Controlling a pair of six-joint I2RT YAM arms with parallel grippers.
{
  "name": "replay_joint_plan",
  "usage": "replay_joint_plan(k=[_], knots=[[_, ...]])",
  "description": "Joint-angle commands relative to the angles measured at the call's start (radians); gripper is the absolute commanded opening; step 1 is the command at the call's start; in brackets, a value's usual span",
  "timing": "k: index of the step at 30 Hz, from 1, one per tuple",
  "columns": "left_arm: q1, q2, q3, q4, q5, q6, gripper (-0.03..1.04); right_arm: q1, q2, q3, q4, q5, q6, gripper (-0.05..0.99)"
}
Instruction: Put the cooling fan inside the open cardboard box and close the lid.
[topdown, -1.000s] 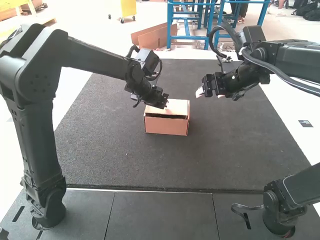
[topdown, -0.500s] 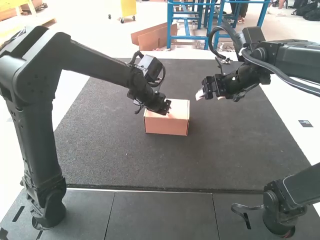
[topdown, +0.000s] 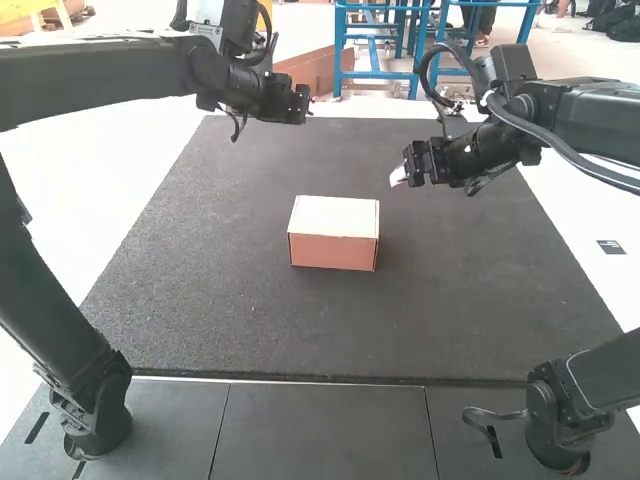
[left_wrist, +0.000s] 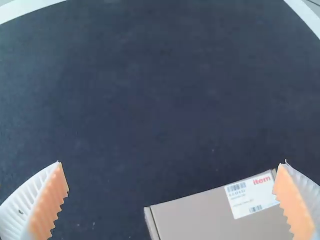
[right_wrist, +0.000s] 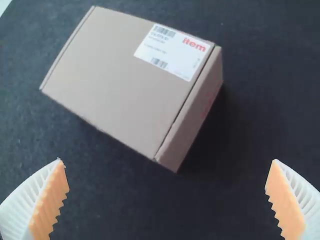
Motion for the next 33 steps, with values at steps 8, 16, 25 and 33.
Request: replay_joint_plan(k=[8, 16, 25, 33], knots=[[0.024, -0.194, -0.218, 0.177, 0.051, 0.007, 0.97, -0.011, -0.138, -0.026, 0.098, 0.095, 0.025, 0.91], [0.026, -0.446, -0.472, 0.353, 0.026, 0.041, 0.97, -0.014, -0.292, -0.148, 0.196, 0.178, 0.051, 0.91], [0.033, -0.799, -0.822, 0.574, 0.002, 0.035, 0.97, -0.016, -0.51, -0.324, 0.304, 0.266, 0.054, 0.91], [0.092, -1.041, -1.024, 0.625, -0.02, 0.115, 0.97, -0.016, -0.731, -0.5, 0.37, 0.357, 0.025, 0.91]])
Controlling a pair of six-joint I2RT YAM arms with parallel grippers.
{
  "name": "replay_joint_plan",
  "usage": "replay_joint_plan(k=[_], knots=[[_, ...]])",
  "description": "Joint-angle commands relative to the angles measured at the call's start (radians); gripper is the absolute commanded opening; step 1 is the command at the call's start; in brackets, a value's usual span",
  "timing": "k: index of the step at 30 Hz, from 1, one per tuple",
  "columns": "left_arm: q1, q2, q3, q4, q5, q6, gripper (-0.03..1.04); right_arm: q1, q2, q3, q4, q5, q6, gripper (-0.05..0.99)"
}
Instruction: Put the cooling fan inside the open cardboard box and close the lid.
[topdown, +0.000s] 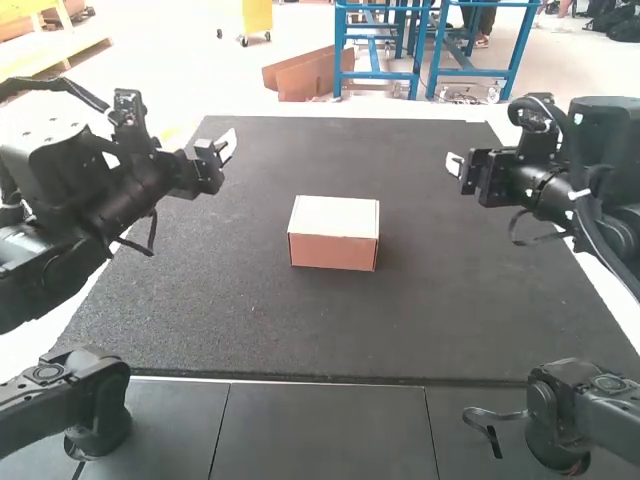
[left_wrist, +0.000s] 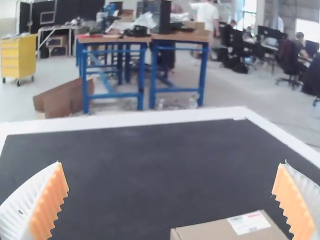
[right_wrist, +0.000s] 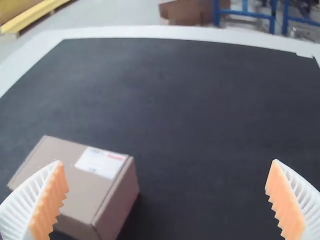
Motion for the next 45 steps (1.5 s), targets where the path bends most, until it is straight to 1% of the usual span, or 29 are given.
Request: replay_joint_plan(k=[1, 3, 5, 8, 9, 11, 14, 15, 16, 19, 22, 26, 27, 33, 35, 36, 37, 38, 40, 41, 43, 45], knots=[[0.027, -0.087, -0.066, 0.03, -0.04, 0.095, 0.97, -0.011, -0.083, -0.053, 0.035, 0.072, -0.028, 0.91], [0.04, -0.136, -0.112, 0.048, -0.058, 0.106, 0.97, -0.009, -0.132, -0.082, 0.039, 0.086, -0.044, 0.91], [0.053, -0.191, -0.163, 0.079, -0.066, 0.136, 0.97, -0.011, -0.181, -0.107, 0.056, 0.087, -0.057, 0.91], [0.069, -0.294, -0.247, 0.197, -0.066, 0.19, 0.97, -0.013, -0.256, -0.145, 0.093, 0.101, -0.077, 0.91], [0.073, -0.329, -0.275, 0.225, -0.066, 0.221, 0.97, -0.014, -0.28, -0.162, 0.111, 0.106, -0.085, 0.91], [0.076, -0.409, -0.321, 0.232, -0.066, 0.228, 0.97, -0.022, -0.333, -0.194, 0.145, 0.124, -0.105, 0.91], [0.077, -0.533, -0.37, 0.185, -0.066, 0.228, 0.97, -0.04, -0.408, -0.24, 0.184, 0.132, -0.122, 0.91], [0.077, -0.532, -0.377, 0.192, -0.07, 0.227, 0.97, -0.048, -0.431, -0.257, 0.202, 0.137, -0.13, 0.91], [0.077, -0.519, -0.382, 0.202, -0.109, 0.227, 0.97, -0.057, -0.454, -0.274, 0.226, 0.143, -0.137, 0.91], [0.079, -0.529, -0.394, 0.215, -0.11, 0.228, 0.97, -0.063, -0.489, -0.299, 0.288, 0.152, -0.14, 0.91], [0.079, -0.529, -0.402, 0.214, -0.119, 0.224, 0.97, -0.069, -0.488, -0.315, 0.309, 0.153, -0.145, 0.91], [0.079, -0.529, -0.402, 0.175, -0.119, 0.175, 0.97, -0.08, -0.492, -0.384, 0.389, 0.161, -0.174, 0.91], [0.079, -0.53, -0.402, 0.152, -0.121, 0.15, 0.97, -0.086, -0.494, -0.404, 0.409, 0.161, -0.174, 0.91], [0.079, -0.529, -0.402, -0.007, -0.121, 0.063, 0.97, -0.141, -0.534, -0.532, 0.473, 0.156, -0.171, 0.91], [0.08, -0.529, -0.402, -0.052, -0.121, 0.03, 0.97, -0.167, -0.587, -0.567, 0.478, 0.126, -0.171, 0.91], [0.082, -0.529, -0.402, -0.059, -0.121, 0.011, 0.97, -0.181, -0.6, -0.579, 0.48, 0.106, -0.169, 0.91], [0.085, -0.529, -0.402, -0.075, -0.121, -0.014, 0.97, -0.198, -0.592, -0.579, 0.478, 0.103, -0.159, 0.91], [0.091, -0.529, -0.402, -0.099, -0.121, -0.037, 0.97, -0.212, -0.587, -0.579, 0.461, 0.08, -0.153, 0.91], [0.106, -0.53, -0.402, -0.11, -0.132, -0.078, 0.97, -0.247, -0.59, -0.579, 0.429, 0.043, -0.123, 0.91], [0.119, -0.529, -0.402, -0.114, -0.132, -0.085, 0.97, -0.255, -0.589, -0.581, 0.411, 0.023, -0.102, 0.91], [0.154, -0.529, -0.402, -0.131, -0.132, -0.101, 0.97, -0.25, -0.59, -0.581, 0.368, 0.012, -0.074, 0.91], [0.2, -0.529, -0.402, -0.157, -0.132, -0.123, 0.97, -0.232, -0.59, -0.581, 0.322, 0.011, -0.065, 0.91]])
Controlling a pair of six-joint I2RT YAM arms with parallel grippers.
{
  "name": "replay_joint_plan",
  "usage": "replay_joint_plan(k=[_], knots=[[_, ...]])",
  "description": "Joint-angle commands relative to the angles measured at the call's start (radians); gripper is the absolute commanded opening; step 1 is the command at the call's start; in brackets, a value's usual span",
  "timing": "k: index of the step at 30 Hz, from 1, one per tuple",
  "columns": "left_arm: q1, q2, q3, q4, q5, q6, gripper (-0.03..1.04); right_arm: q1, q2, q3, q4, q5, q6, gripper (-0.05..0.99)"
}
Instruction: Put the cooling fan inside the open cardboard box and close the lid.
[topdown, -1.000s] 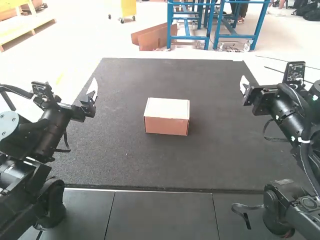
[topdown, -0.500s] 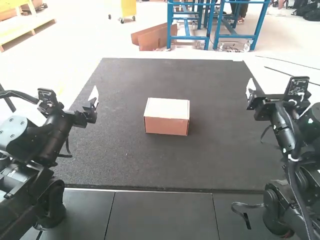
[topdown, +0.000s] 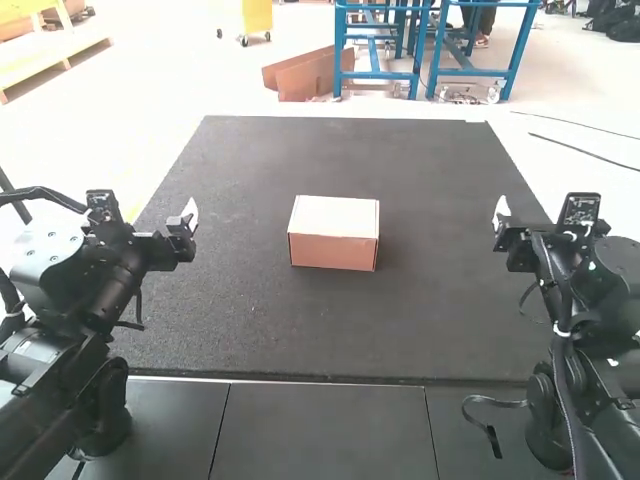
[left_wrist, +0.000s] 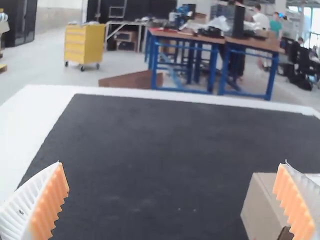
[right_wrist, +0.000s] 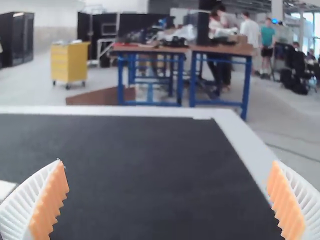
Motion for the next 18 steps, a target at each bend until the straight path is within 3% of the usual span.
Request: replay_joint_plan(k=[1, 4, 6, 15, 18], knots=[[0.071, -0.012, -0.007, -0.022, -0.013, -0.065, 0.97, 0.015, -0.01, -0.002, -0.027, -0.039, 0.048, 0.91], [0.147, -0.012, -0.007, -0.048, -0.013, -0.079, 0.97, 0.018, -0.01, -0.004, -0.041, -0.038, 0.066, 0.91], [0.173, -0.012, -0.007, -0.071, -0.013, -0.079, 0.97, 0.015, -0.01, -0.004, -0.067, -0.038, 0.071, 0.91], [0.171, -0.012, -0.007, -0.12, -0.013, -0.077, 0.97, -0.043, -0.012, -0.004, -0.113, -0.038, 0.071, 0.91], [0.171, -0.014, -0.007, -0.124, -0.013, -0.076, 0.97, -0.083, -0.01, -0.004, -0.179, -0.038, 0.071, 0.91]])
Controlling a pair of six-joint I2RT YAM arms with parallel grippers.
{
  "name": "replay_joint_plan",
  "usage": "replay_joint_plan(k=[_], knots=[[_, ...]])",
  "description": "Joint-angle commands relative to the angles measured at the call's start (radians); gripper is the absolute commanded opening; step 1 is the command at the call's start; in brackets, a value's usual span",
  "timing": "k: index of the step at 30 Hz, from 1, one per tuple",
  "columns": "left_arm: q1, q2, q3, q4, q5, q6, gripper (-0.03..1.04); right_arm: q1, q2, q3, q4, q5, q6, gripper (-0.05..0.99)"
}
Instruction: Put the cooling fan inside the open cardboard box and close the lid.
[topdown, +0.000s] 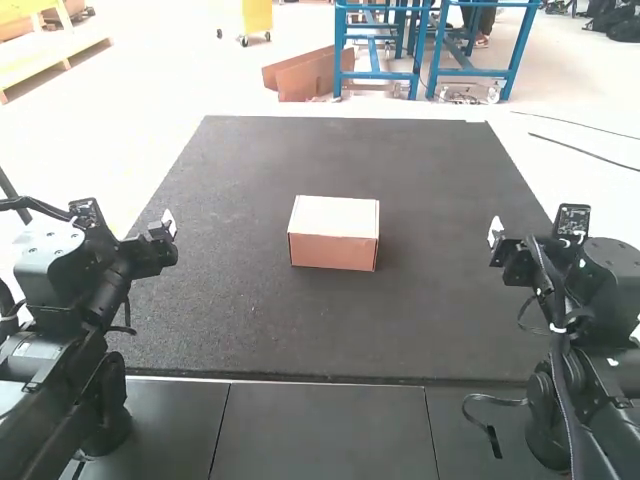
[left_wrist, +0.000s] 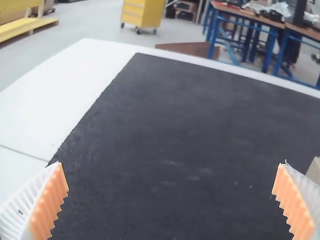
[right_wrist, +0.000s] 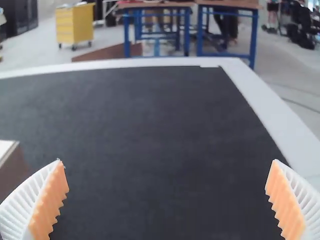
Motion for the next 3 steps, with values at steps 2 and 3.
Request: replay_joint_plan(k=[2, 3], knots=[[0.003, -0.014, -0.009, -0.004, -0.008, -0.008, 0.97, -0.064, -0.012, -0.004, -0.033, -0.006, 0.014, 0.91], [0.006, -0.012, -0.007, -0.004, -0.008, -0.008, 0.97, -0.079, -0.01, -0.004, -0.035, -0.007, 0.014, 0.91]])
